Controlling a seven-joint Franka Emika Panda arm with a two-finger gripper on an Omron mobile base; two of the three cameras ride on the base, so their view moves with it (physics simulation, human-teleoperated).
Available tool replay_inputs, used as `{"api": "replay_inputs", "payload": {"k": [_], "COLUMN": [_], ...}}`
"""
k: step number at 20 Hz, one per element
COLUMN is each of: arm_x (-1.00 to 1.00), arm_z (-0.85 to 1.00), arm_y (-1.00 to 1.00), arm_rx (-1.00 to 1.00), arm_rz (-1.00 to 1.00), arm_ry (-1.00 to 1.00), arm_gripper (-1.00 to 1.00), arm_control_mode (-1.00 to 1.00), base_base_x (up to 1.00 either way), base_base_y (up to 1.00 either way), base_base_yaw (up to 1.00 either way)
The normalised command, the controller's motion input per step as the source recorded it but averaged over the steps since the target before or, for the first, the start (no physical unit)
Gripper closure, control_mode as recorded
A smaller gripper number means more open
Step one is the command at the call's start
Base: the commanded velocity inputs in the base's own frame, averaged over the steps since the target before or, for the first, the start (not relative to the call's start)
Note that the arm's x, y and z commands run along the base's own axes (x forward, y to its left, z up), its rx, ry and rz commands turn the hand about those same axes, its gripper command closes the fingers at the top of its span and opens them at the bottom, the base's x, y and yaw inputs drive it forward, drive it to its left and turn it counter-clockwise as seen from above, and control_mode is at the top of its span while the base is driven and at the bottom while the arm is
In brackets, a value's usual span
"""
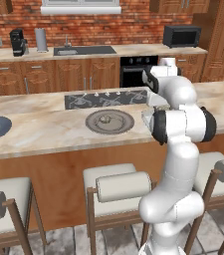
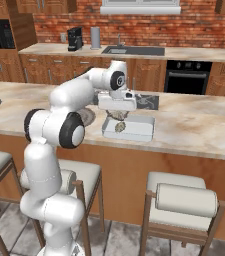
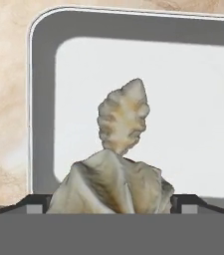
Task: Place two dumplings into each of the tupperware containers and then place the containers in the fridge.
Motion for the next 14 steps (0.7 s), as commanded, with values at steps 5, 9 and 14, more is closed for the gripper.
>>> {"api": "replay_inputs", "payload": {"k": [5, 9, 14], "arm_x": [0.35, 0.22, 0.03], "arm_z": [-0.28, -0.48, -0.32], "arm_y": [-0.61, -0.42, -0.17], "arm_rx": [0.01, 0.00, 0.00], "arm_rz": [0.00, 0.00, 0.00], "arm_ry": [0.00, 0.00, 0.00], "arm_gripper": [1.00, 1.00, 1.00], "arm_control_mode": [-1.00, -1.00, -1.00], "base_base_x": [0.00, 0.00, 0.00], "base_base_y": [0.00, 0.00, 0.00], "base_base_yaw": [0.00, 0.00, 0.00]}}
